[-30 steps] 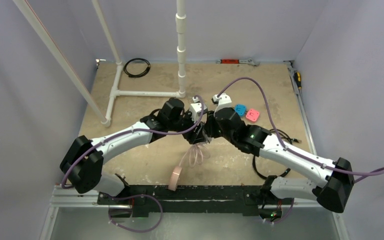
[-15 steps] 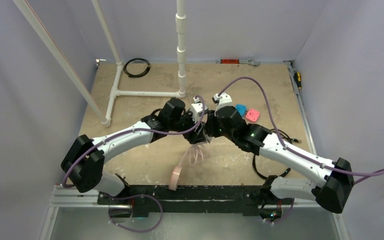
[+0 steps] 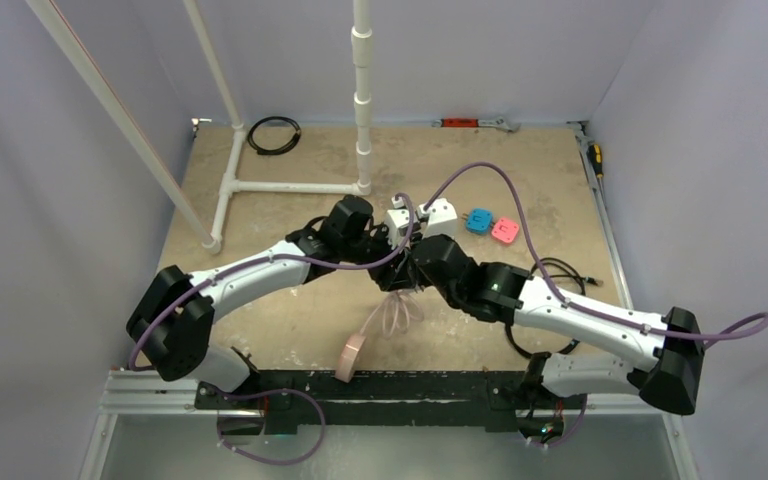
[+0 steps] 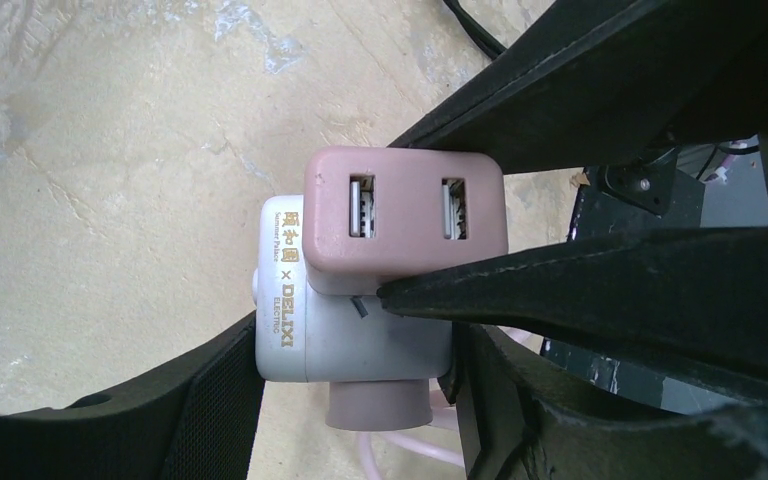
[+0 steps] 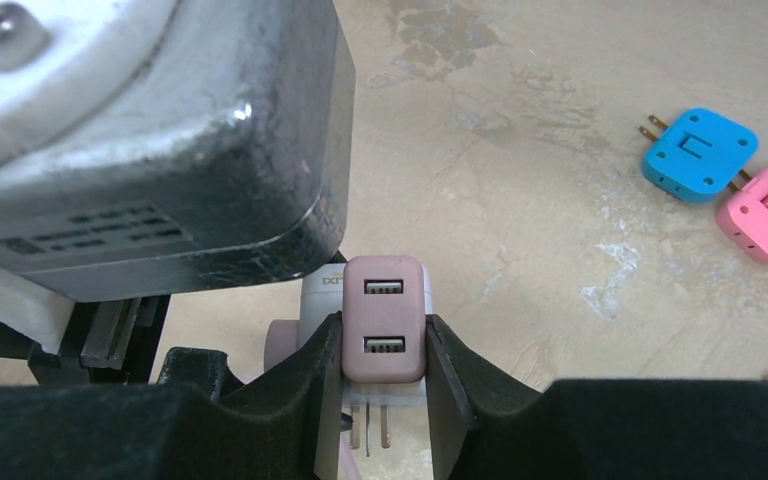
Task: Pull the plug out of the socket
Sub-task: Remove the plug from the socket.
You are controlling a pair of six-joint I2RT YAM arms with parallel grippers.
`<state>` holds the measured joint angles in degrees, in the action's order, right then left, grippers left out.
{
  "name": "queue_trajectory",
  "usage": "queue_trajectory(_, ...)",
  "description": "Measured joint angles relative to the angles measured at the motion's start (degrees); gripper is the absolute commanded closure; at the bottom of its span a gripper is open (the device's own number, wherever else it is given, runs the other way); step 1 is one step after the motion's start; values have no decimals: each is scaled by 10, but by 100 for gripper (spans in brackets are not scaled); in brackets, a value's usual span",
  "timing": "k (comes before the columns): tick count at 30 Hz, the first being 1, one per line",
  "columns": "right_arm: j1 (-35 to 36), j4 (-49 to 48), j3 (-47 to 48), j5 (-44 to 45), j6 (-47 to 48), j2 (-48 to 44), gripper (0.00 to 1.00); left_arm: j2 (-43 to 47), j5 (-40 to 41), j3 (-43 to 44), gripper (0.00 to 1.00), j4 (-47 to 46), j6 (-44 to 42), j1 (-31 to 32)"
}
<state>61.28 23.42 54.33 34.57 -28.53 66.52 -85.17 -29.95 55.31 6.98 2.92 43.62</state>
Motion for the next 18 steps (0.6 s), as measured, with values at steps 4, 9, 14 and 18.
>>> queue_trajectory(4, 12, 11, 9, 27, -13, 8, 100, 0, -7, 0, 100, -1, -6, -2)
queue_trajectory(9, 11, 23, 15, 26, -20, 10, 100, -2, -10, 3, 100, 0, -7, -3)
queue_trajectory(14, -45, 25, 20, -62, -4, 10, 100, -3, 15, 7, 100, 9, -6, 3)
queue_trajectory(18, -92, 16, 20, -138, 7, 11, 100, -3, 39, 9, 100, 10, -4, 5)
